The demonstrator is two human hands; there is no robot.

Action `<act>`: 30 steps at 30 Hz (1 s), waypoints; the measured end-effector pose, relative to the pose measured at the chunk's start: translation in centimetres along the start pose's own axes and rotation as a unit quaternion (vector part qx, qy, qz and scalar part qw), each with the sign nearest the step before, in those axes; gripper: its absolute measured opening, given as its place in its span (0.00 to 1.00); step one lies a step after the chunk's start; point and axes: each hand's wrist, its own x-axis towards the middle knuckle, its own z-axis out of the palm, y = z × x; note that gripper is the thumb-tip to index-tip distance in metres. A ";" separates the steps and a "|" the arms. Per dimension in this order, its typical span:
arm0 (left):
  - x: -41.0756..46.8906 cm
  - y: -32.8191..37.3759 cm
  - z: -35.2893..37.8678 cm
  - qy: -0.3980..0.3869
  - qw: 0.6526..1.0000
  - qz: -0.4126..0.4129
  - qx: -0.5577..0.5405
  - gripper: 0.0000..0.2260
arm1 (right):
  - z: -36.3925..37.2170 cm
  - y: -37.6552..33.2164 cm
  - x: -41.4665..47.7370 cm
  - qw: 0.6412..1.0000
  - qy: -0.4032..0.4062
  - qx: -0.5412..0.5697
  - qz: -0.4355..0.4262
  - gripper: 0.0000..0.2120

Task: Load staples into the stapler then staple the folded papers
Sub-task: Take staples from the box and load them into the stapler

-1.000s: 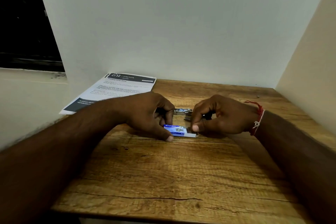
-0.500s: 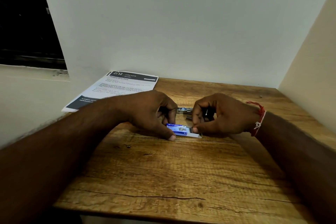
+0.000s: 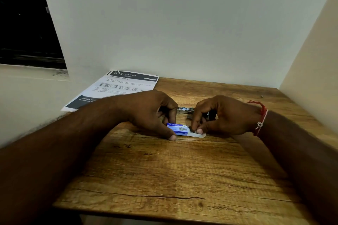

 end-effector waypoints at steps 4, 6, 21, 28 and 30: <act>0.0 0.0 0.0 0.002 1.000 0.000 0.005 0.15 | 0.0 0.3 -0.1 0.999 0.014 0.034 0.001 0.06; 0.0 0.0 0.1 0.002 1.000 0.000 0.004 0.15 | -0.1 0.6 -0.2 0.992 0.066 0.104 0.002 0.05; 1.4 -0.9 2.0 0.198 0.979 0.011 -0.045 0.08 | -1.1 4.6 -0.5 0.803 0.259 0.498 0.202 0.10; 3.0 -2.2 3.4 0.225 0.974 -0.013 -0.004 0.22 | 0.1 3.7 -0.3 0.947 0.193 0.141 0.212 0.10; 3.4 -2.4 3.8 0.228 0.973 -0.010 -0.011 0.23 | 0.2 3.9 -0.2 0.956 0.189 0.102 0.201 0.10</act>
